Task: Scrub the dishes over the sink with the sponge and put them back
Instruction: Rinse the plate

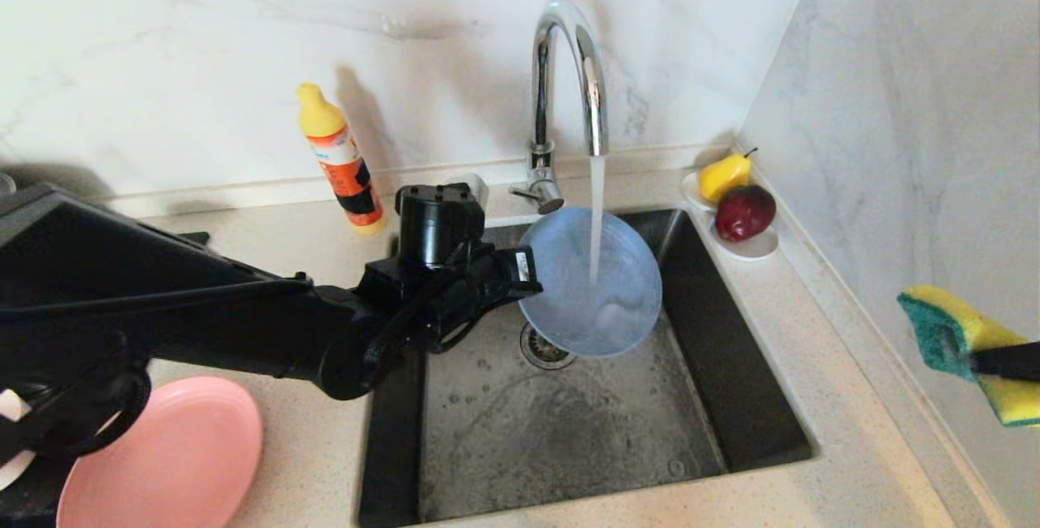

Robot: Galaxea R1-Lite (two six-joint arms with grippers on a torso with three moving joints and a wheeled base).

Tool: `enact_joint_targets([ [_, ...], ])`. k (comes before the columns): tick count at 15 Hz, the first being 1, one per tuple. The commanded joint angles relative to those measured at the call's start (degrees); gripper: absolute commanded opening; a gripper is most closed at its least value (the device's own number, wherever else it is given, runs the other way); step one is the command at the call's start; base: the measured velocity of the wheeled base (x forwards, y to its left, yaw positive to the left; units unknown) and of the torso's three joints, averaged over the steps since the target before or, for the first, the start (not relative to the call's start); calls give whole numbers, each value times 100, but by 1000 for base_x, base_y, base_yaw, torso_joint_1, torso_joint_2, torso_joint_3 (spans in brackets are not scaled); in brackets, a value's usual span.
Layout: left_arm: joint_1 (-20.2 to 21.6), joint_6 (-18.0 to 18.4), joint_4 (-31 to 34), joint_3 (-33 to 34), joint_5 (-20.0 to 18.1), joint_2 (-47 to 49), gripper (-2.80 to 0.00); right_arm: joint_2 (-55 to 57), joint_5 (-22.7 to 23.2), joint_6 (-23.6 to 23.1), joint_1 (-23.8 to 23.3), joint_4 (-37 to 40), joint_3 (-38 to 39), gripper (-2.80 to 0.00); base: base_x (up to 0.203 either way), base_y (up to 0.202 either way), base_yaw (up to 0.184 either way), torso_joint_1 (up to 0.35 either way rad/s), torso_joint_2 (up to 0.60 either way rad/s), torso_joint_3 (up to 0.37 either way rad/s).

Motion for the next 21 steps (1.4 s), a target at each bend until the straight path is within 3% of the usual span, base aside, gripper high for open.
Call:
enact_joint_targets([
  [1, -139, -33, -21, -236, 12, 341, -280, -82, 11, 14, -2, -64, 321, -280, 0, 0, 0, 0, 0, 0],
  [7, -309, -34, -6, -428, 81, 577, -280, -146, 11, 14, -24, -226, 514, -280, 0, 0, 0, 0, 0, 0],
  [10, -286, 7, 21, -214, 600, 474, -280, -181, 11, 14, -24, -217, 523, -280, 0, 0, 0, 0, 0, 0],
  [12, -72, 116, 32, 101, 651, 122, -280, -190, 20, 14, -24, -226, 602, -280, 0, 0, 0, 0, 0, 0],
  [18, 976, 1271, -103, 925, 1040, -971, -280, -67, 20, -39, -15, -692, 1016, -280, 0, 0, 0, 0, 0, 0],
  [21, 1278, 1861, -363, 1196, 1126, -1252, -280, -58, 20, -39, -15, -705, 1054, -280, 0, 0, 0, 0, 0, 0],
])
